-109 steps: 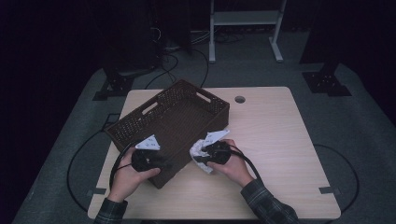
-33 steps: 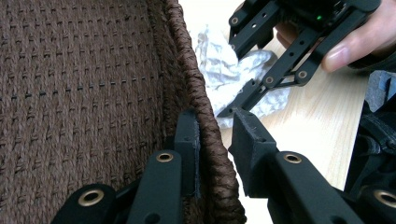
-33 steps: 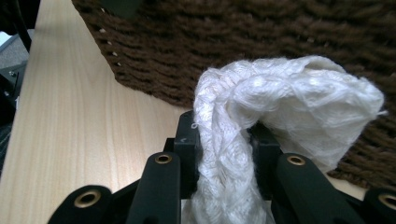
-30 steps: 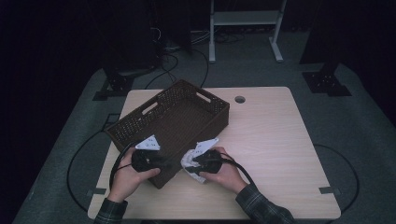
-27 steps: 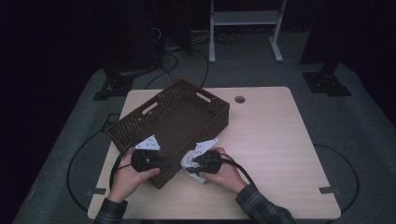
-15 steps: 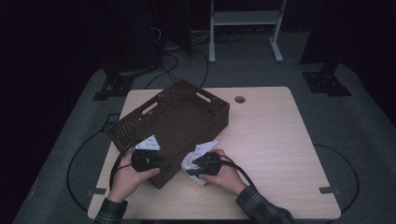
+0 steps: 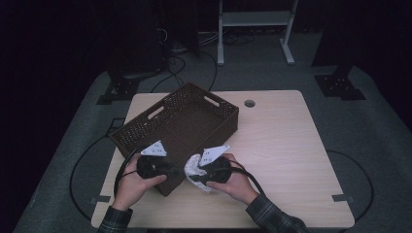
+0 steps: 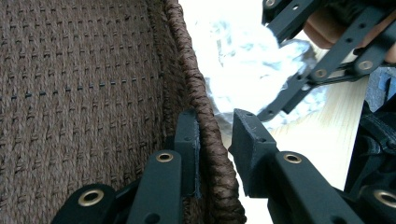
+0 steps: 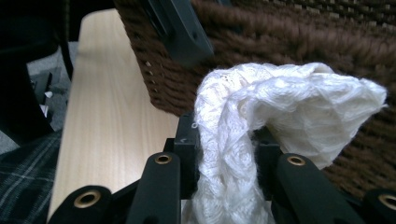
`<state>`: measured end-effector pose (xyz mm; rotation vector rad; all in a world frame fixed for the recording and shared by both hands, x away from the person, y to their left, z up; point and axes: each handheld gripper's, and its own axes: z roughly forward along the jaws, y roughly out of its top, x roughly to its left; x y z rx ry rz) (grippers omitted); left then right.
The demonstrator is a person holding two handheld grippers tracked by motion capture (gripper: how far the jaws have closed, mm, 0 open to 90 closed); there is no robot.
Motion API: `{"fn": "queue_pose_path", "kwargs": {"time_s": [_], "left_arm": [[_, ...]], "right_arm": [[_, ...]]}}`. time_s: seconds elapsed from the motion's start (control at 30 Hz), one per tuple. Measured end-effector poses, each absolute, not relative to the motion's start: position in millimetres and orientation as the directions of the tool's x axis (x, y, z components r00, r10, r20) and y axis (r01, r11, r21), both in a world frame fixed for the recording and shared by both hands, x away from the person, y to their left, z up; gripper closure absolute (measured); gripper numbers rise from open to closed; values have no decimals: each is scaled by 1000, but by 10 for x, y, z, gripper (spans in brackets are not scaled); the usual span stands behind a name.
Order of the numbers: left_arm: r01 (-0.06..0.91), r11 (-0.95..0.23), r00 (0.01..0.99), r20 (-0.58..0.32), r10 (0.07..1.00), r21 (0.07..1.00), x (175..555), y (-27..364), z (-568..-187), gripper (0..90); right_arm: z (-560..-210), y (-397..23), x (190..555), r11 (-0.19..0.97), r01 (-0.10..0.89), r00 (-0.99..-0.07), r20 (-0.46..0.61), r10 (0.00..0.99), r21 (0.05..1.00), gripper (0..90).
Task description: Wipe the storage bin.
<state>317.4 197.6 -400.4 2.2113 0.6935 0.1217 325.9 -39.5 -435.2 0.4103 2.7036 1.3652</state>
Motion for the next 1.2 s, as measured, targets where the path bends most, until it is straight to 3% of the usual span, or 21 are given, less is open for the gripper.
{"fn": "queue_pose_path", "kwargs": {"time_s": [0.6,1.2], "left_arm": [[441,-532,845,-134,519,723,3175,1976,-4004,714],[444,-531,843,-136,521,722,3172,1973,-4004,715]], "right_arm": [[-4438,-246,3224,589,180,-969,40,243,788,698],[-4533,38,3021,589,135,-988,61,143,797,699]]}}
